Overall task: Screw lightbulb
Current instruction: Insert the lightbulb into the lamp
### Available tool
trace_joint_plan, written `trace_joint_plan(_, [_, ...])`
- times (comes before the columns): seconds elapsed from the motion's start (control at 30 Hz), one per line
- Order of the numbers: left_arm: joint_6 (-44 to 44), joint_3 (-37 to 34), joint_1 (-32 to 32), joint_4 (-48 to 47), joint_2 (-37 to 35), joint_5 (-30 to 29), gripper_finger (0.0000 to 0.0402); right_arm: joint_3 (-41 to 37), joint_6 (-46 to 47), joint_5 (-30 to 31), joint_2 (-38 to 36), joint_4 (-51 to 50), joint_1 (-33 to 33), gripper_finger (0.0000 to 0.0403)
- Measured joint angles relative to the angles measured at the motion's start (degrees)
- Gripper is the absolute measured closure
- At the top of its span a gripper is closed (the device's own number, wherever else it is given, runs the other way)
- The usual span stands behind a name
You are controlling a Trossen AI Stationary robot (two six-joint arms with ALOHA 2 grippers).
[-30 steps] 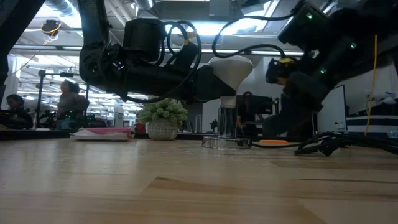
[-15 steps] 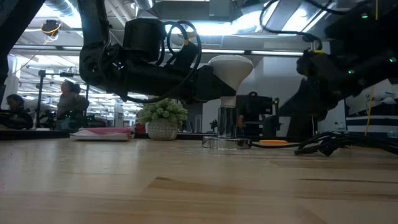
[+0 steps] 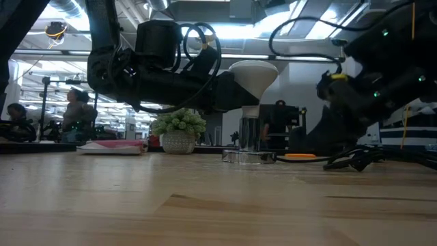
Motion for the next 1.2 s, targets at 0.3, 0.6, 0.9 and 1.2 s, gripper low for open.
trace_joint_plan(0.3, [0.13, 0.0, 0.0, -0.02, 0.0, 0.02, 0.0243, 2.34, 2.35, 3.12, 6.57, 0.15, 0.01, 0.0379])
trace_joint_plan(0.6, [0.04, 0.0, 0.0, -0.02, 0.0, 0.07, 0.0243, 2.98, 2.37, 8.53, 9.68, 0.59, 0.07, 0.0379])
trace_joint_plan(0.9, [0.02, 0.0, 0.0, -0.02, -0.02, 0.06, 0.0243, 2.94, 2.9, 15.0, 10.82, 0.27, 0.07, 0.0379])
trace_joint_plan(1.2, [0.0, 0.0, -0.04, -0.04, -0.02, 0.07, 0.0243, 2.78, 2.81, 22.83, 10.96, -0.49, -0.04, 0.0379])
